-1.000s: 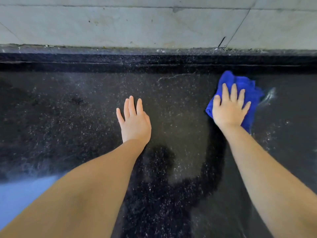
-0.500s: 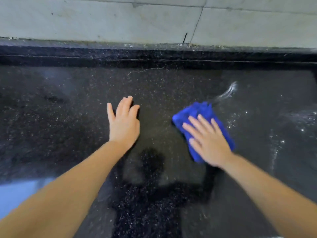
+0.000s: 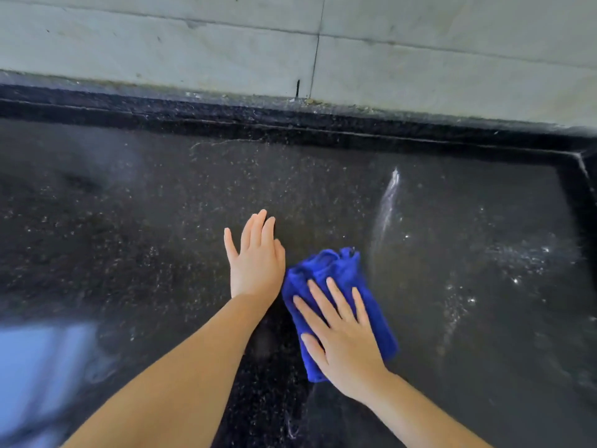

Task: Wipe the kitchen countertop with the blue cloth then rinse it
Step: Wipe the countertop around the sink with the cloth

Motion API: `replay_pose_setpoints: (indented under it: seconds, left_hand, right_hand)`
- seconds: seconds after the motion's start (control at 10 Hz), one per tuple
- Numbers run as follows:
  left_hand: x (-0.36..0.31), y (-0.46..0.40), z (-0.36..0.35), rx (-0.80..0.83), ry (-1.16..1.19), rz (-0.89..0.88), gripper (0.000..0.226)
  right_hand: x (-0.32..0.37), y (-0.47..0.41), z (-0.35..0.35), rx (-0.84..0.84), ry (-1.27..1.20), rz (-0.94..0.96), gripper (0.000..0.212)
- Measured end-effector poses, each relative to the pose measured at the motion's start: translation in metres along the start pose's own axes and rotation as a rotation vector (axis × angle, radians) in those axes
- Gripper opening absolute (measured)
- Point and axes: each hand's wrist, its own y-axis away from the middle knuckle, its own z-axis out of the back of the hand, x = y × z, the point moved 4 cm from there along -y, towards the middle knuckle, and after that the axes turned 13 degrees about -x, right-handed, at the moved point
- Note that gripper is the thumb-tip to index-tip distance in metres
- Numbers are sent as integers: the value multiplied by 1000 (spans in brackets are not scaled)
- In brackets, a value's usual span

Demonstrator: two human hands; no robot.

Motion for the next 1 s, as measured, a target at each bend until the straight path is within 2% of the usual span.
replay_pose_setpoints:
  seconds: [0.1, 0.2, 0.3, 0.4, 0.5, 0.6, 0.7, 0.8, 0.9, 1.0]
  left_hand:
    - [-4, -1, -1, 10, -74, -7, 46]
    - [-5, -2, -2, 60, -123, 6, 48]
    - [-5, -2, -2, 72, -158, 6, 48]
    - [-5, -4, -2, 69, -147, 16, 48]
    - [-6, -2, -2, 80, -152, 12, 48]
    - [-5, -2, -1, 76, -156, 25, 48]
    - [-6, -3, -3, 66, -157, 20, 48]
    - [-7, -2, -3, 63, -156, 15, 47]
    - [-6, -1, -2, 51, -154, 25, 47]
    - [-7, -1, -4, 24, -135, 28, 47]
  right_hand:
    - [-39, -21, 3, 52, 6, 245, 50]
    - [-102, -107, 5, -7, 52, 87, 51]
    - [-147, -194, 11, -55, 54, -213, 51]
    - [-150, -232, 10, -51, 40, -252, 50]
    - [-169, -212, 15, -16, 24, -150, 50]
    - [-234, -167, 29, -56, 81, -323, 50]
    - [-252, -137, 33, -107, 96, -553, 52]
    - [-181, -109, 25, -154, 79, -429, 57]
    - [-78, -36, 10, -119, 36, -78, 53]
    - [-43, 15, 8, 21, -53, 232, 50]
